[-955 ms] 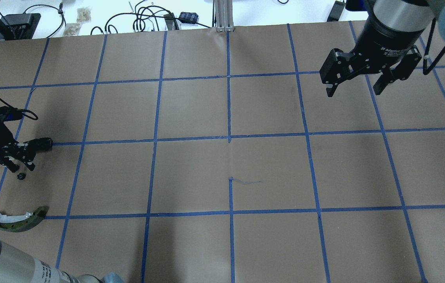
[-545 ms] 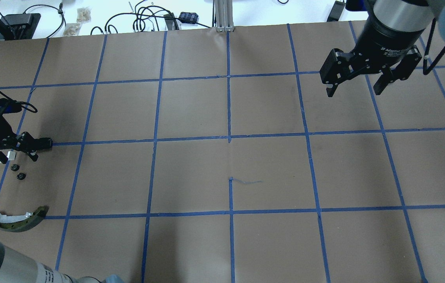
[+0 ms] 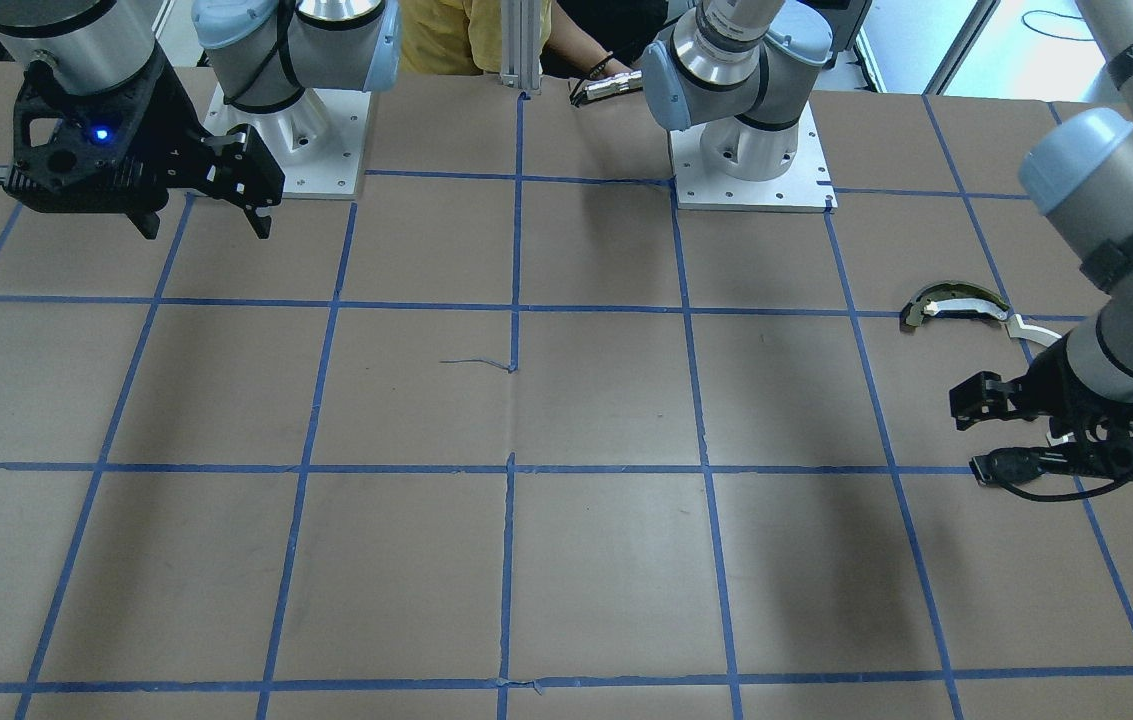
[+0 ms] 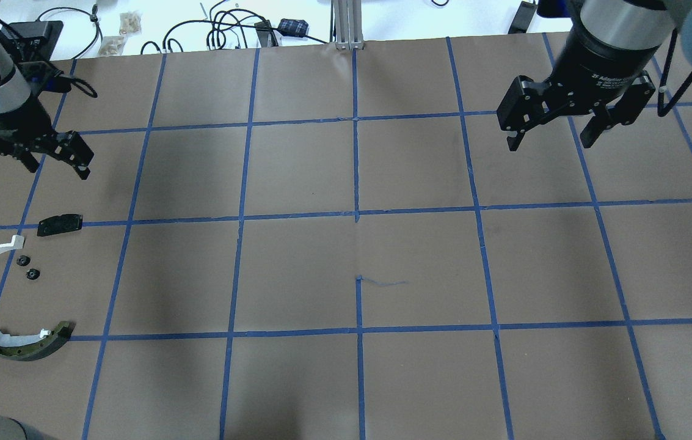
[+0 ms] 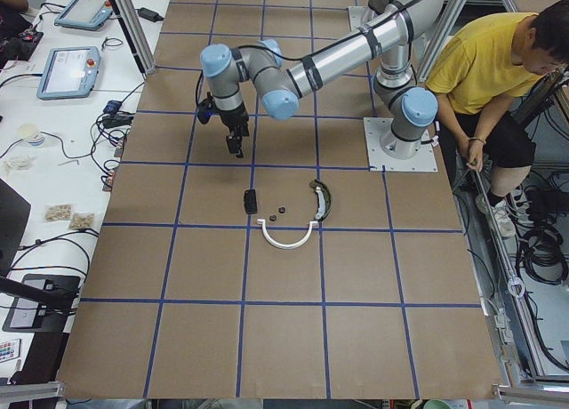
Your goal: Place bearing gear from tray to pile
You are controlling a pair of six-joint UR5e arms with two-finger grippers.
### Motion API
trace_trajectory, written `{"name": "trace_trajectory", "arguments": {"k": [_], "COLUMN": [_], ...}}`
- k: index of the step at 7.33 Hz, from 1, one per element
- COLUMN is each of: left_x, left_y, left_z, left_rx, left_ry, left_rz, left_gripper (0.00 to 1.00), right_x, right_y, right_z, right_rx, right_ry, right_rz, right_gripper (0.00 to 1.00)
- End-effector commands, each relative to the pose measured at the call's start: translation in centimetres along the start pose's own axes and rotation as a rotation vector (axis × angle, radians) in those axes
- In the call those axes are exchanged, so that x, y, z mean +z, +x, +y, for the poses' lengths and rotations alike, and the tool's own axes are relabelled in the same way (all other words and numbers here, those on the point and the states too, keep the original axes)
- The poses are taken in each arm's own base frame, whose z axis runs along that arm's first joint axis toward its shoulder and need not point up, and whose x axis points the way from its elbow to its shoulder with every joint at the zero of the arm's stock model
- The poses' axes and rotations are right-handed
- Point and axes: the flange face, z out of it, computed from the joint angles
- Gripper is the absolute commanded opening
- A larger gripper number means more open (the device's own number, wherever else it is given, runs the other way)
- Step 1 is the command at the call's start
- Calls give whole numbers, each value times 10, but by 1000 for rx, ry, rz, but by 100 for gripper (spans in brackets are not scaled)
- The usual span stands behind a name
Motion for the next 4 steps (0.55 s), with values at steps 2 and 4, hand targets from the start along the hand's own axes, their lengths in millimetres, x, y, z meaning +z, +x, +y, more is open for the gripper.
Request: {"name": "trace_trajectory", "arguments": {"k": [2,4], "left_x": [-109,-133], "left_y": [137,194], "left_z": [32,61], "left_rx": [-48,-82], "left_ry": [103,122], "left_rz": [40,96], "left_gripper": [100,100], "right_x": [0,0], "right_y": [0,0], "right_z": [0,0], "right_rx": [0,0], "right_ry": [0,0], "right_rz": [0,0], "right_gripper": [100,100]}}
